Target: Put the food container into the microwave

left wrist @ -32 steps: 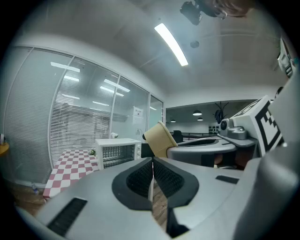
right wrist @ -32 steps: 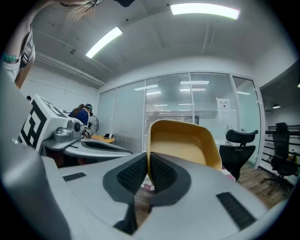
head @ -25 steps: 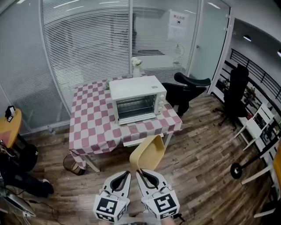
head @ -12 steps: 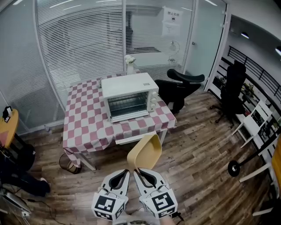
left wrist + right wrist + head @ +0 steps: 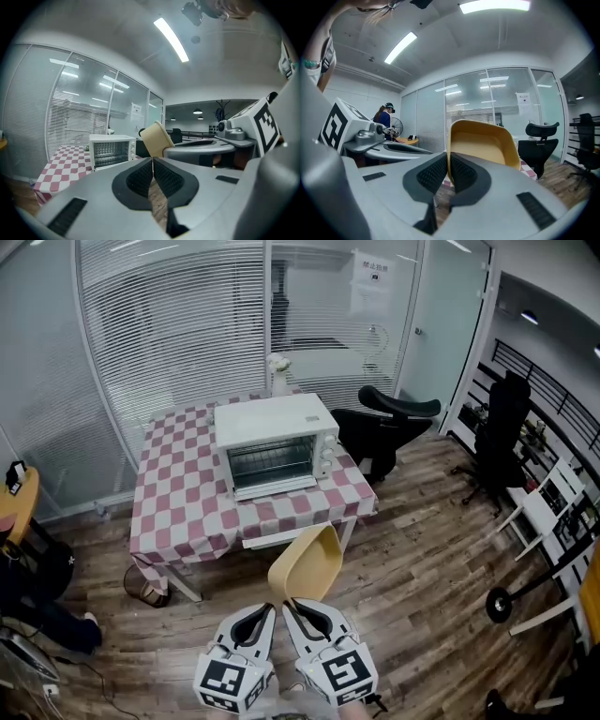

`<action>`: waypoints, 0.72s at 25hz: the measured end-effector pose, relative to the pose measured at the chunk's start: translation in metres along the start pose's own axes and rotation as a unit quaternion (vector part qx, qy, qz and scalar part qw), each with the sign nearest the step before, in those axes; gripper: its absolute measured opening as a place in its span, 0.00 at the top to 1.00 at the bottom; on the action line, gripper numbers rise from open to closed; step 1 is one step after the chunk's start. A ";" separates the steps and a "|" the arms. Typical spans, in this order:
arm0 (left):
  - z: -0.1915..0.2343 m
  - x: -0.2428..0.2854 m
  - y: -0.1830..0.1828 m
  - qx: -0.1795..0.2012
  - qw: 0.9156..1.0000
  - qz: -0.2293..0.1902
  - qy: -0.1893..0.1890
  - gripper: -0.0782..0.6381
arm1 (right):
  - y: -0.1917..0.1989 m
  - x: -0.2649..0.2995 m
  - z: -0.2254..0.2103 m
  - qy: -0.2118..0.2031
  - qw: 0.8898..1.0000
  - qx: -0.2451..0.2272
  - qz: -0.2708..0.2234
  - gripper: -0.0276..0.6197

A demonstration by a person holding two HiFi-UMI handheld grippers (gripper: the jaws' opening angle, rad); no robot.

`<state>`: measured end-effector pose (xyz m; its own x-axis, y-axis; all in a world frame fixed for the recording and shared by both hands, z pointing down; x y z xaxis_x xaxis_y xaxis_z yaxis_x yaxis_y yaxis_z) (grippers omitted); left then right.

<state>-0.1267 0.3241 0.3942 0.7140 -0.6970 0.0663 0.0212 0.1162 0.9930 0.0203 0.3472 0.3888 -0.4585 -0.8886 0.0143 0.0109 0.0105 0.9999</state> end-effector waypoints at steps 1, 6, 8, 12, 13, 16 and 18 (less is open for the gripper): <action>0.003 0.003 0.000 -0.001 1.000 0.001 0.000 0.87 | 0.001 0.003 -0.002 0.001 1.000 0.001 0.003 0.94; 0.026 0.027 0.001 -0.004 1.000 0.001 0.004 0.87 | 0.006 0.027 -0.018 0.009 1.000 0.002 0.007 0.94; 0.038 0.041 -0.001 -0.007 1.000 0.000 0.009 0.87 | 0.006 0.040 -0.027 0.014 1.000 0.000 0.009 0.94; 0.066 0.071 -0.005 -0.015 1.000 -0.005 0.024 0.87 | 0.006 0.071 -0.046 0.027 0.999 -0.005 0.018 0.94; 0.073 0.078 -0.006 -0.015 1.000 -0.006 0.026 0.87 | 0.007 0.079 -0.050 0.029 0.999 -0.006 0.019 0.94; 0.093 0.096 -0.010 -0.012 0.999 -0.006 0.031 0.87 | 0.006 0.102 -0.061 0.034 0.999 -0.007 0.018 0.94; 0.105 0.107 -0.012 -0.011 0.999 -0.005 0.035 0.87 | 0.006 0.116 -0.067 0.036 0.999 -0.007 0.020 0.94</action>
<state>-0.1236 0.1740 0.3993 0.7609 -0.6470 0.0489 0.0431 0.1256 0.9911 0.0269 0.2135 0.3957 -0.3923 -0.9183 0.0532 0.0406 0.0405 0.9984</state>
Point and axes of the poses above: the fingertips, and each gripper's own axes: x forward along the fingers, z to its left, y out of its underside, the point moved 10 cm from there along -x, backward along the fingers, and after that the axes turned 7 degrees about -z, right-handed, at the moved point
